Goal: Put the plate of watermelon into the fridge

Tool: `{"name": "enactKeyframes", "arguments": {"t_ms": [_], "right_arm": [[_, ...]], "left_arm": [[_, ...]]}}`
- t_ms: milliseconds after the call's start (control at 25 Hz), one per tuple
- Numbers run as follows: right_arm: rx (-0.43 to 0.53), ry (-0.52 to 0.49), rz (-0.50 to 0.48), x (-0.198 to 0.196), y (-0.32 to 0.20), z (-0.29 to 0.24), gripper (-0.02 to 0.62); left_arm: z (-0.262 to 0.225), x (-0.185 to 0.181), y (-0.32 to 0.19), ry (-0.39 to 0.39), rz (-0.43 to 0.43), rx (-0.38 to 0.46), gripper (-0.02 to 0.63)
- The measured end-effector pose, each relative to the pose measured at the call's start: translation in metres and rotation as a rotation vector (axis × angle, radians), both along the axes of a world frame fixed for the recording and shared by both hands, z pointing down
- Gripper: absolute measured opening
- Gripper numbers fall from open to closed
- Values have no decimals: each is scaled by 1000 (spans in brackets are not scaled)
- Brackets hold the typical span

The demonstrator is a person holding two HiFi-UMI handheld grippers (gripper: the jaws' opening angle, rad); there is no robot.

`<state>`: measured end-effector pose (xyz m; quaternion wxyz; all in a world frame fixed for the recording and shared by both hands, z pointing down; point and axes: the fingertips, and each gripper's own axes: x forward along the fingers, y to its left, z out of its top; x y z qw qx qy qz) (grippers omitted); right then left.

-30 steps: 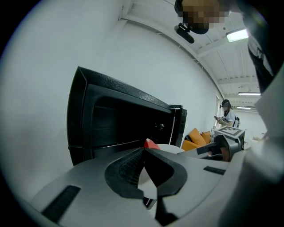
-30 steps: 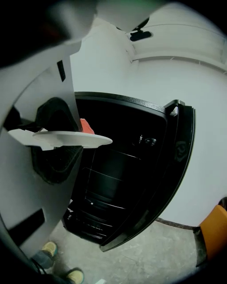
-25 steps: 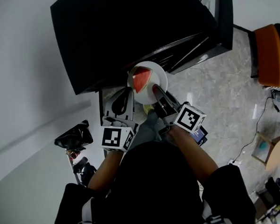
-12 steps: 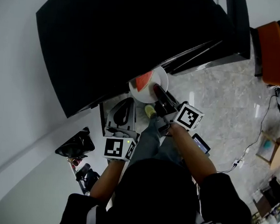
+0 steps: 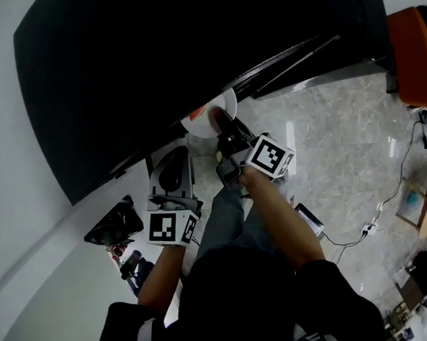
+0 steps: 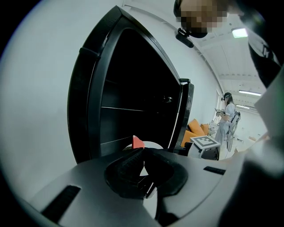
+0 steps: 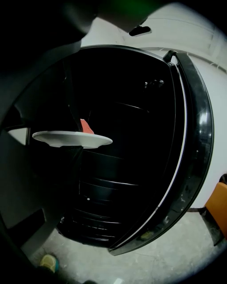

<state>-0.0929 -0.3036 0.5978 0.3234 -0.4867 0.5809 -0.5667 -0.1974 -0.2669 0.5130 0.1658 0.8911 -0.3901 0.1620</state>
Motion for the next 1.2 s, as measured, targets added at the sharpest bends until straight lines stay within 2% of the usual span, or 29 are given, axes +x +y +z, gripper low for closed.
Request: {"name": "enactKeyframes", "arguments": {"t_ms": [320,880,1080,1200], "right_arm": [[-61,-3,26,0,-9,31,41],[-119,-10,60,-1,-33,47,41],[-273,48,57,6,-31,62,41],[-312,108,61,12,-31,61,49]], "left_arm": [[8,1,-3,0,6,0,9],[10,-2,-9,-6,6,-15,9],[12,-3,-10,-11,9,-18,9],[13,-3,-10,-14,9,-20,9]]}}
